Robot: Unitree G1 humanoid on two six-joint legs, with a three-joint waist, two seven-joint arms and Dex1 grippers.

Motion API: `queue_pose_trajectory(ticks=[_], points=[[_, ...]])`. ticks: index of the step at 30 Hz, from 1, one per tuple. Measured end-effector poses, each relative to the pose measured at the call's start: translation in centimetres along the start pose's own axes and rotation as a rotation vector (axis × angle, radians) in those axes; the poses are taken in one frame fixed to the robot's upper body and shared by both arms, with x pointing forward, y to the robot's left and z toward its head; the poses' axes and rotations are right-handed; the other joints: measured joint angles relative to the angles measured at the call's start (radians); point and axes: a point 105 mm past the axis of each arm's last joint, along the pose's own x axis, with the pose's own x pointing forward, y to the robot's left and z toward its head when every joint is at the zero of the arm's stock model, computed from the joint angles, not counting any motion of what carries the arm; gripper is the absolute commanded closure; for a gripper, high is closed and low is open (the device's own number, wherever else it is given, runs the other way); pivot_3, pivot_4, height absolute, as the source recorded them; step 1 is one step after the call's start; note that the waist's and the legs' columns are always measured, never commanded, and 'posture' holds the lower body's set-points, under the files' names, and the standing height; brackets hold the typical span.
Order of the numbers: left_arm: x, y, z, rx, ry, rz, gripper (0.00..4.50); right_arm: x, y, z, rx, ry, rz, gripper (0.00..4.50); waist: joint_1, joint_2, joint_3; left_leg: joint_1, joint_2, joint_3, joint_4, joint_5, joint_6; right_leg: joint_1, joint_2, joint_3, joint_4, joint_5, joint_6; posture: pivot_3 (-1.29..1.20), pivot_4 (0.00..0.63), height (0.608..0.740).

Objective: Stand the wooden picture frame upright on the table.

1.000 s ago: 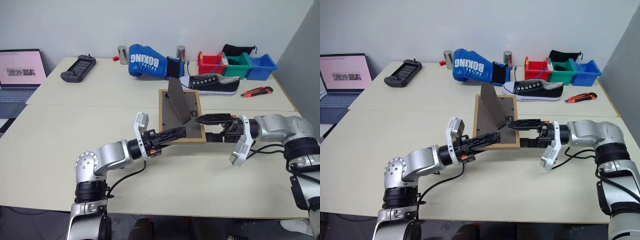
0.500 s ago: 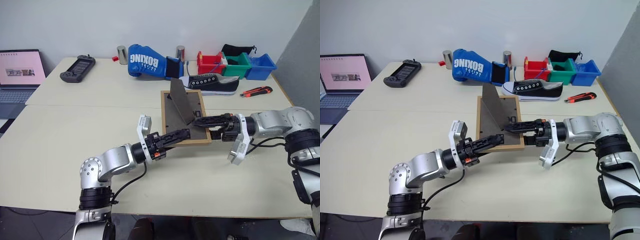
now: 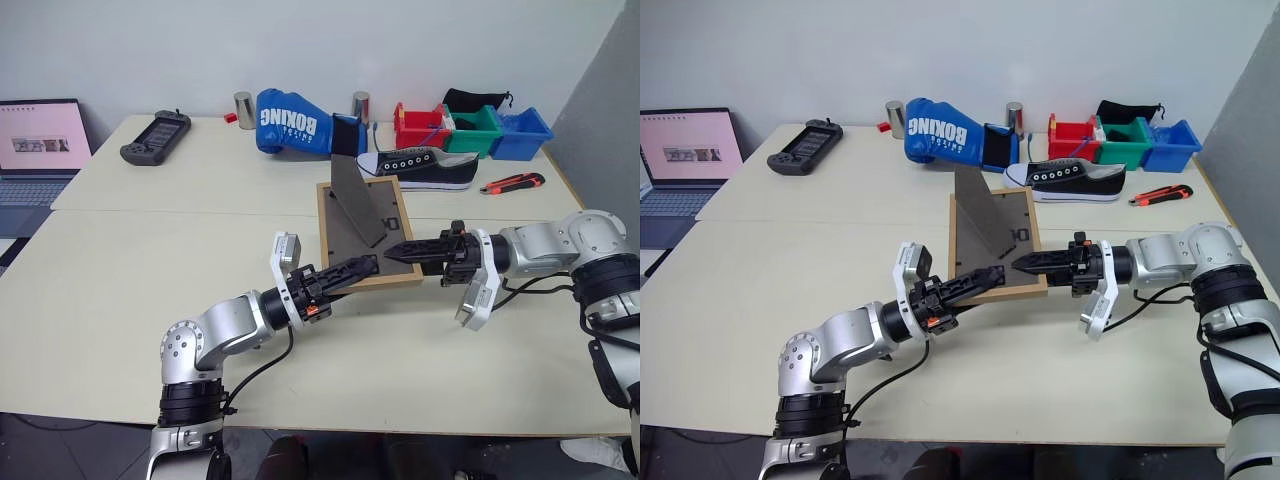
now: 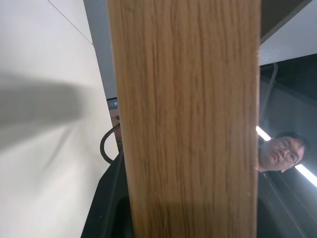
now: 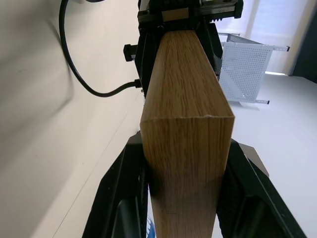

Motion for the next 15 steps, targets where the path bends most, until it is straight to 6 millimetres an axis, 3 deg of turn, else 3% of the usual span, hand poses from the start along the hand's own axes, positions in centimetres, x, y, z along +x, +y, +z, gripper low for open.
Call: queue_pose_trajectory(ticks=[8,10,15], points=[[-0.6,0.0,-0.2,0.041,0.047,0.033,3.18,0.5,0.2,0.4,0.002,-0.026,-0.009,3.17,0.000,0.000,0.000,0.000,0.000,0.000,0.000,0.000,0.000,0.000,0.000,0.000,0.000,0.000,0.000,0.00,0.150,0.740],[-0.6,-0.1,-0.2,0.059,0.051,0.046,2.50,0.6,0.3,0.4,0.004,-0.025,-0.015,3.17,0.000,0.000,0.000,0.000,0.000,0.000,0.000,0.000,0.000,0.000,0.000,0.000,0.000,0.000,0.000,0.00,0.150,0.740],[-1.5,-0.4,-1.1,0.155,0.154,0.099,1.57,0.3,0.6,0.3,0.014,-0.010,-0.003,3.18,-0.001,0.000,0.000,0.000,0.000,0.000,0.000,0.000,0.000,0.000,0.000,0.000,0.000,0.000,0.000,0.00,0.150,0.740]])
